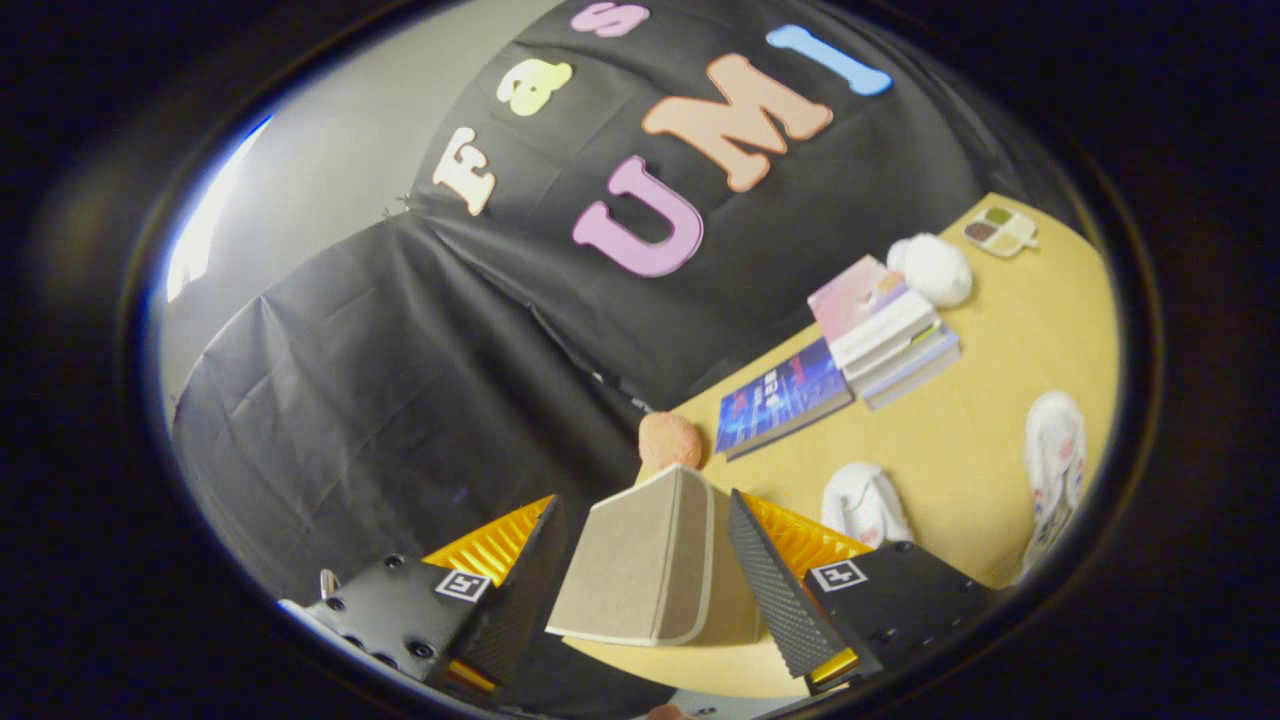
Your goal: Open the storage box then place both shoes into the box .Put the left shoe in first, then the right shoe, with the right side of both shoes facing outward in a uniform manner.
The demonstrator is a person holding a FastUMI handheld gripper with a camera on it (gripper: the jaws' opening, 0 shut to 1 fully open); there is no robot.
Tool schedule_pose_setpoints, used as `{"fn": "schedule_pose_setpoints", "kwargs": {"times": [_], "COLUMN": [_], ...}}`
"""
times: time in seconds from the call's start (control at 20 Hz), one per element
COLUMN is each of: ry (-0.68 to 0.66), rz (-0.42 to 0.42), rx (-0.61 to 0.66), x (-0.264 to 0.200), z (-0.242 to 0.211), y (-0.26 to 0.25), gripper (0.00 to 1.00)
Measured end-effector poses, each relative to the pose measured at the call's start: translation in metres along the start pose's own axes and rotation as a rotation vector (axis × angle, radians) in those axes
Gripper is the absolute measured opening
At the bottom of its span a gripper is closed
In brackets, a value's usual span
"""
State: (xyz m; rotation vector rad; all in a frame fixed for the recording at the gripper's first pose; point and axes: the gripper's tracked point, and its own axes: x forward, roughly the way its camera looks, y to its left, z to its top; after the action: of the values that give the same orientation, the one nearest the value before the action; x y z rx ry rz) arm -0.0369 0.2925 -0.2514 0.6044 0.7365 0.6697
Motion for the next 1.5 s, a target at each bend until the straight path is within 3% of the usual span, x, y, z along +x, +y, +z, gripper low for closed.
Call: {"fn": "schedule_pose_setpoints", "kwargs": {"times": [0.35,0.7,1.1,1.5], "ry": [0.187,0.328,0.367,0.365], "rz": [0.058,0.088,0.122,0.146], "rx": [0.285,0.482,0.698,0.771], "x": [0.029,0.042,0.057,0.069], "z": [-0.079,-0.132,-0.139,-0.135], "y": [-0.024,-0.042,-0.051,-0.049], "gripper": [0.99,0.99,0.97,0.95]}}
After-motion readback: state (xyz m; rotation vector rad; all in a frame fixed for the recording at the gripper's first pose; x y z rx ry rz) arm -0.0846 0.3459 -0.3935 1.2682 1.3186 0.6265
